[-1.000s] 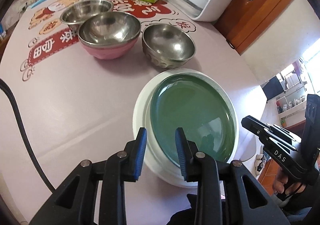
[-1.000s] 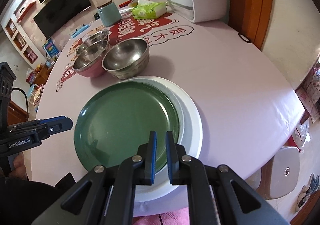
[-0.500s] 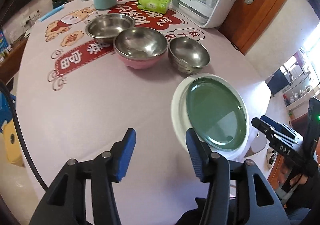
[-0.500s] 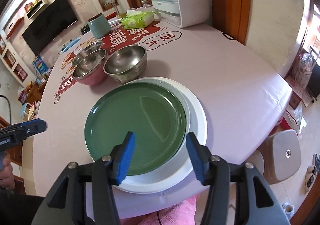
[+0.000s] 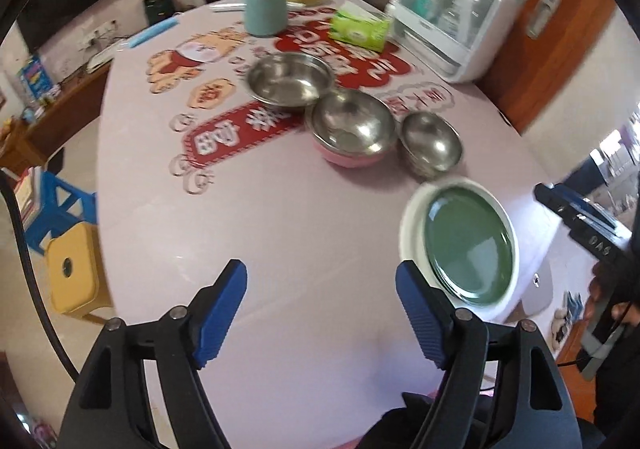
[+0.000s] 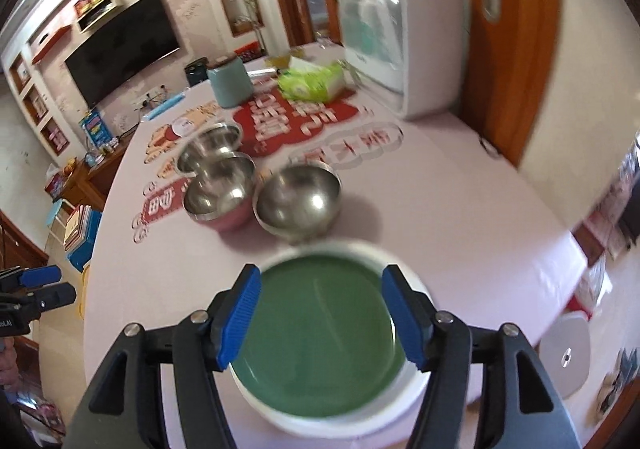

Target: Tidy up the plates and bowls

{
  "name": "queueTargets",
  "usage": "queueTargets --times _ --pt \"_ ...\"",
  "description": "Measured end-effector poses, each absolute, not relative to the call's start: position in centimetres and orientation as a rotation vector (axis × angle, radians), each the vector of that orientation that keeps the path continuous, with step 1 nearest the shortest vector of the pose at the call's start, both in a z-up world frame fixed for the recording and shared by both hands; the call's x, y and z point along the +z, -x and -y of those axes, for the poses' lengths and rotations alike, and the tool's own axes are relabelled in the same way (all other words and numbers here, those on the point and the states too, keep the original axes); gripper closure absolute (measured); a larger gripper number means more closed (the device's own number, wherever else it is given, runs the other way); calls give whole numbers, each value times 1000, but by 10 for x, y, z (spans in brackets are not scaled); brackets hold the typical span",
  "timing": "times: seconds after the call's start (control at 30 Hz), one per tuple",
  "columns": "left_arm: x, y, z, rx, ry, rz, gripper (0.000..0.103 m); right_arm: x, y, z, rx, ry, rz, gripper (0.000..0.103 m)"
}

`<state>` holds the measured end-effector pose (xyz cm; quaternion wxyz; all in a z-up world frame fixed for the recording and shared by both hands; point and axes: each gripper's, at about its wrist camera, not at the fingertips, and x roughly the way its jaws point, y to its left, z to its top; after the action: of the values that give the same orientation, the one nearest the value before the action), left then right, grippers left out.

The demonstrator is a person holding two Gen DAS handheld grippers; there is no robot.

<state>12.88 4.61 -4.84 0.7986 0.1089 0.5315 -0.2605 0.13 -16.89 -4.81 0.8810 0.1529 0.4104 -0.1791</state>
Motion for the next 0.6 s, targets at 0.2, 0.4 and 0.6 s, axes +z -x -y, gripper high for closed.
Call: queueTargets --times 0.2,0.4,0.6 --pt "-30 -158 -55 -432 -195 -1112 26 -14 -46 175 -283 -234 -804 34" --pt "-10 -186 -58 -351 -145 -1073 25 10 -89 183 -200 -173 -747 32" --pt "4 -213 -45 -295 -128 -1040 22 23 -137 201 -141 -158 -717 32"
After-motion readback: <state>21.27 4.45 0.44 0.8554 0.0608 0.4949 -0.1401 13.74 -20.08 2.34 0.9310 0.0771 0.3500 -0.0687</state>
